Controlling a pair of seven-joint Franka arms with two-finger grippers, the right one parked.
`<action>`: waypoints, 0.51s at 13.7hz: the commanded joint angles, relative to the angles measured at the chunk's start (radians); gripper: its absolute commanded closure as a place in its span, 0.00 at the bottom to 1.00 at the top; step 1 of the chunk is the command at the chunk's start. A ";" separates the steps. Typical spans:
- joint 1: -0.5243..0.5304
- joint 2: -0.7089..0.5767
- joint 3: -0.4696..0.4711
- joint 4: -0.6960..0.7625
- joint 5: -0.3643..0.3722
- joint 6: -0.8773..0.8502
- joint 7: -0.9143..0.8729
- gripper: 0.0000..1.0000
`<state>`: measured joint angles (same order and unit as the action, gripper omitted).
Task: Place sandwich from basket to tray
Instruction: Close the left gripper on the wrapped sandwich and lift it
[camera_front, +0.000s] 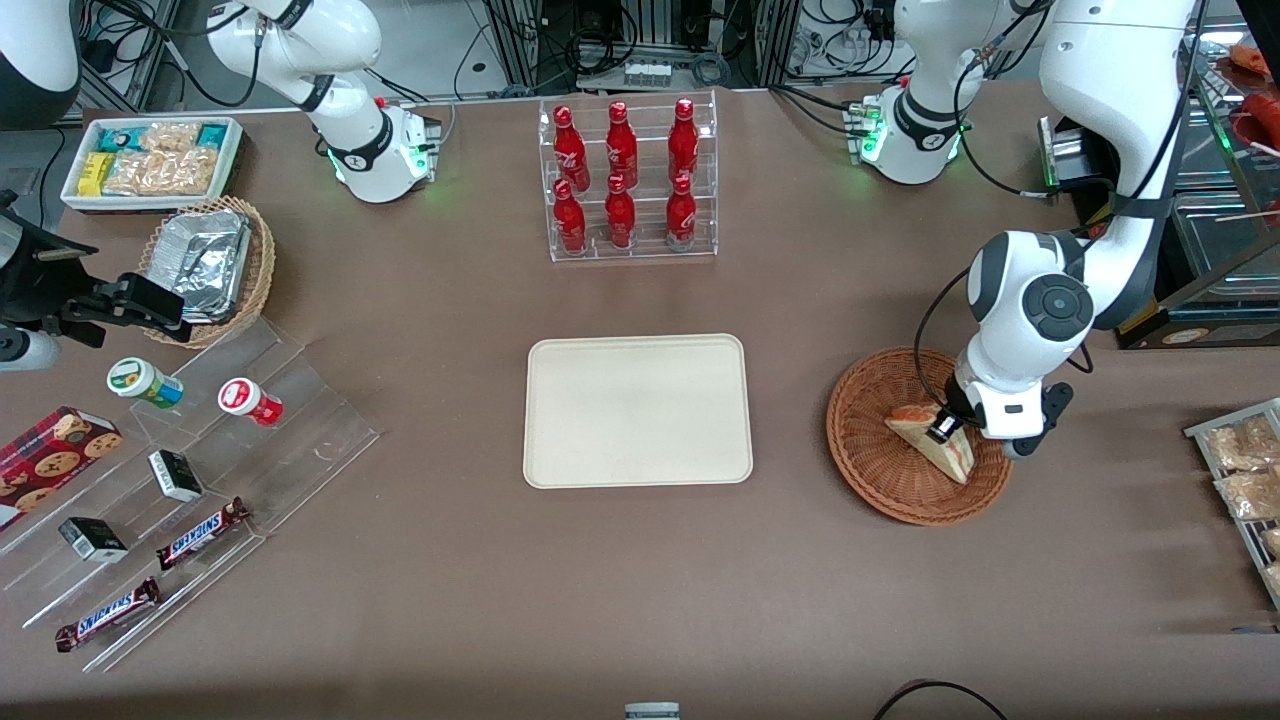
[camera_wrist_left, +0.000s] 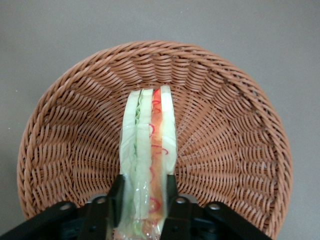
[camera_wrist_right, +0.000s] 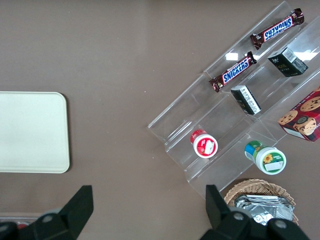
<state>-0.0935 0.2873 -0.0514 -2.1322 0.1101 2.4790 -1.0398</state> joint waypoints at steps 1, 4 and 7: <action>-0.011 -0.069 -0.004 0.079 0.025 -0.209 0.018 1.00; -0.076 -0.114 -0.018 0.231 0.026 -0.498 0.052 1.00; -0.213 -0.109 -0.025 0.369 0.026 -0.673 0.055 1.00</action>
<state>-0.2194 0.1599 -0.0802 -1.8423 0.1209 1.8880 -0.9886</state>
